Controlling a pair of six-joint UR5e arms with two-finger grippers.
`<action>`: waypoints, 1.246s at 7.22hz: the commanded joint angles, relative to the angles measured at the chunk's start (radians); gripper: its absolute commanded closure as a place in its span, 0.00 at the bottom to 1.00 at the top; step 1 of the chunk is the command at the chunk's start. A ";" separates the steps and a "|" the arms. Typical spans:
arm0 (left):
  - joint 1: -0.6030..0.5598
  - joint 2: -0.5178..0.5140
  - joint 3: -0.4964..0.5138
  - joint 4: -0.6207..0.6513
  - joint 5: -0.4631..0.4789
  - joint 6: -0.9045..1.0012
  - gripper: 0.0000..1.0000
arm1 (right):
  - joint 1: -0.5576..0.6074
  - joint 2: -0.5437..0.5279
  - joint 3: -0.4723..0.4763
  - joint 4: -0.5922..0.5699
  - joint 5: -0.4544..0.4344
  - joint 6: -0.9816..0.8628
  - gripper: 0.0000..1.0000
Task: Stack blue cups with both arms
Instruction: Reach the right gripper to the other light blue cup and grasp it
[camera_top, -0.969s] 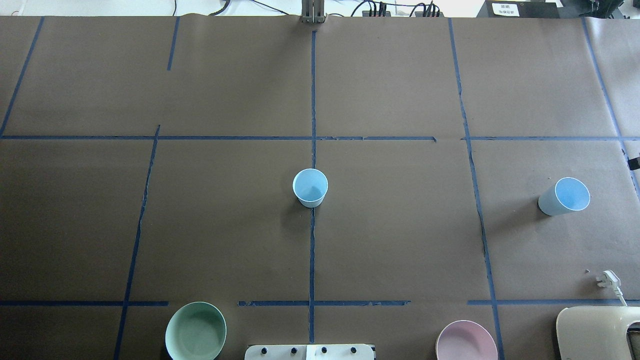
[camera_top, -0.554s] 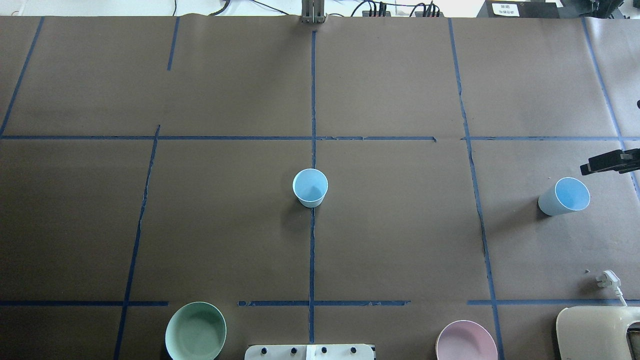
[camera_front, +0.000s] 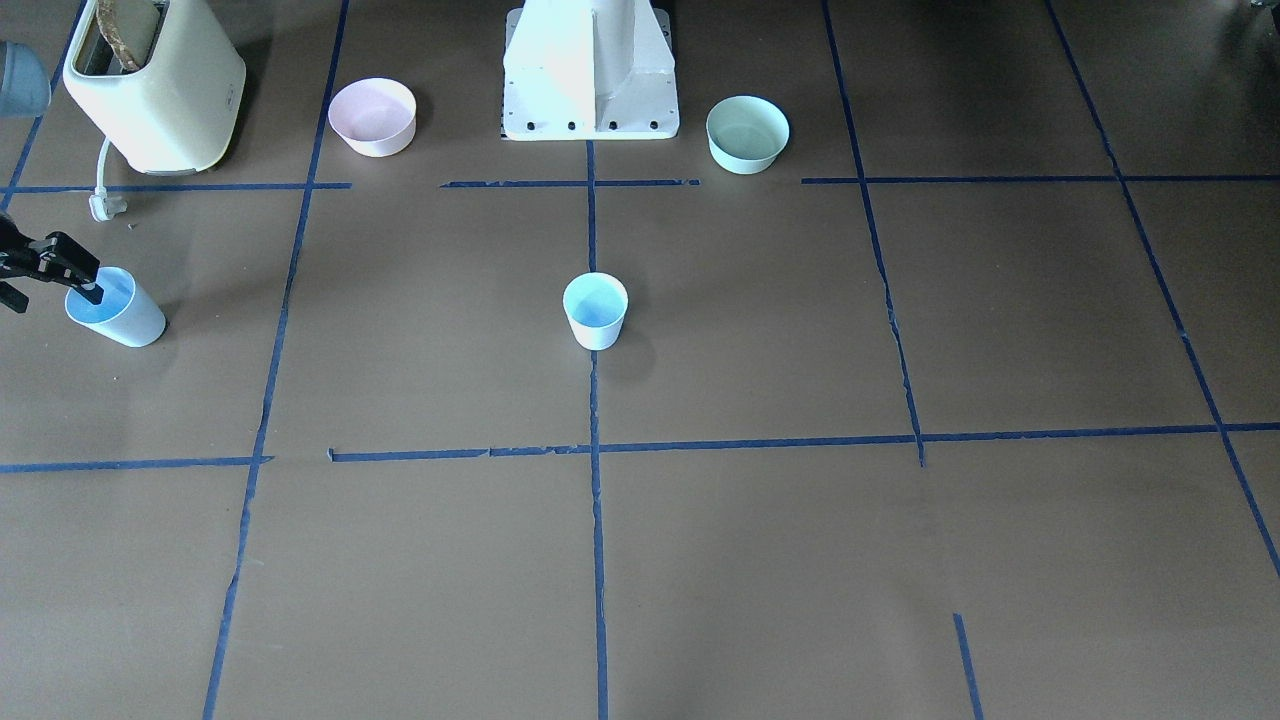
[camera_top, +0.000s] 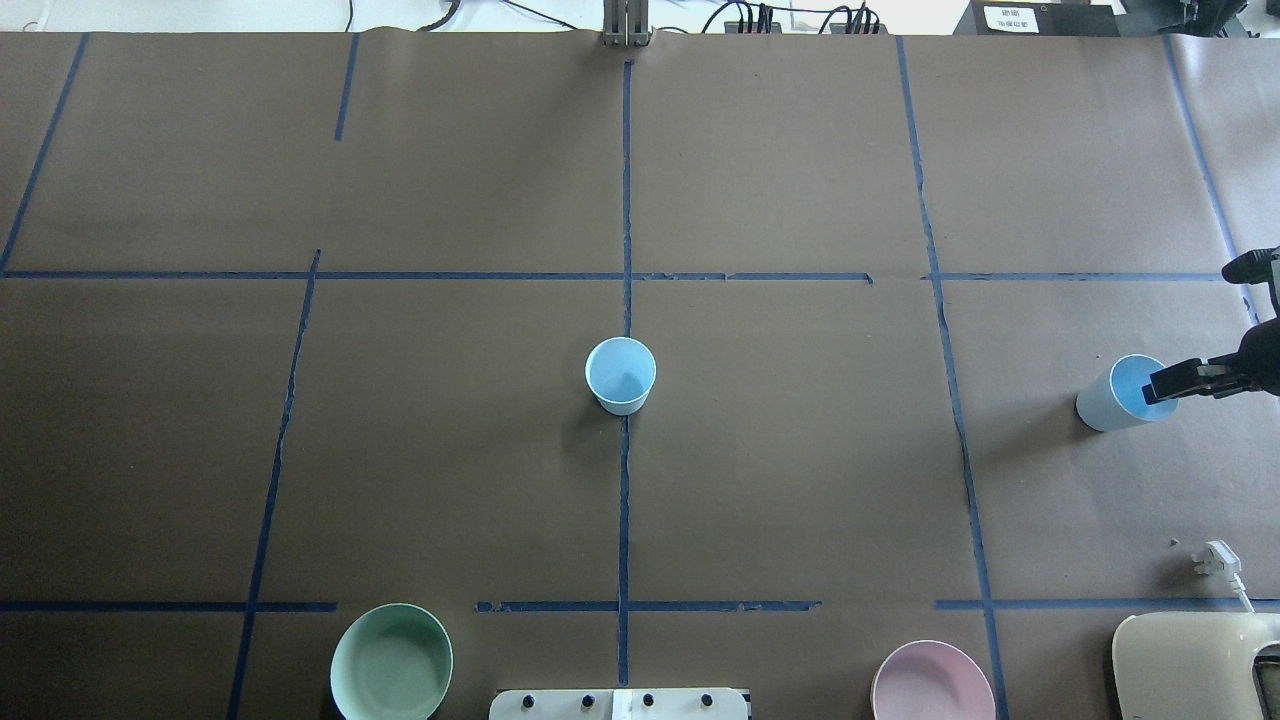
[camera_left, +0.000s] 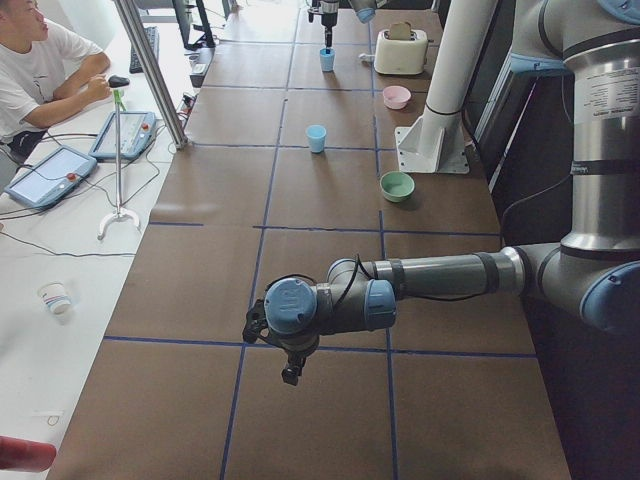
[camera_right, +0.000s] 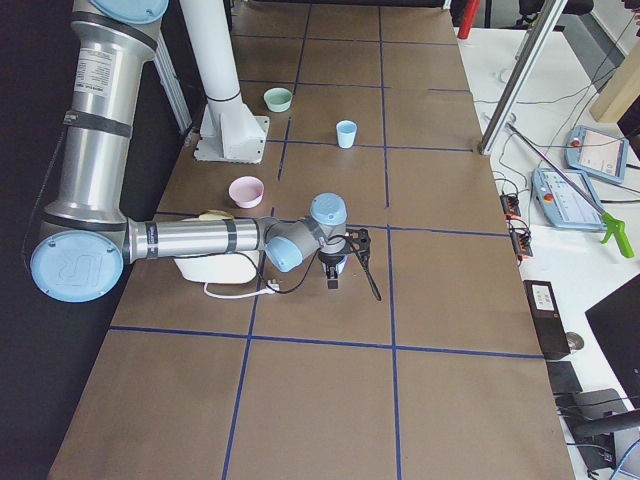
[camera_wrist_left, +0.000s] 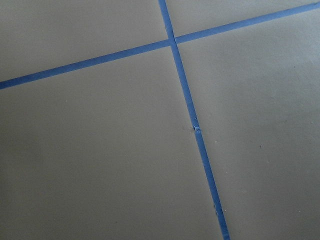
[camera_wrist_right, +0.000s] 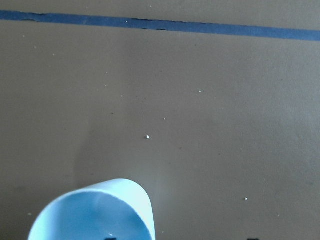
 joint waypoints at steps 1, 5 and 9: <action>0.000 0.000 0.000 0.000 0.000 0.002 0.00 | -0.013 0.005 -0.013 0.003 0.002 0.001 0.83; 0.000 0.000 -0.002 0.000 0.000 0.000 0.00 | -0.012 0.121 0.138 -0.268 0.031 0.009 1.00; 0.000 0.000 -0.011 0.000 0.003 -0.044 0.00 | -0.187 0.526 0.247 -0.658 0.000 0.377 1.00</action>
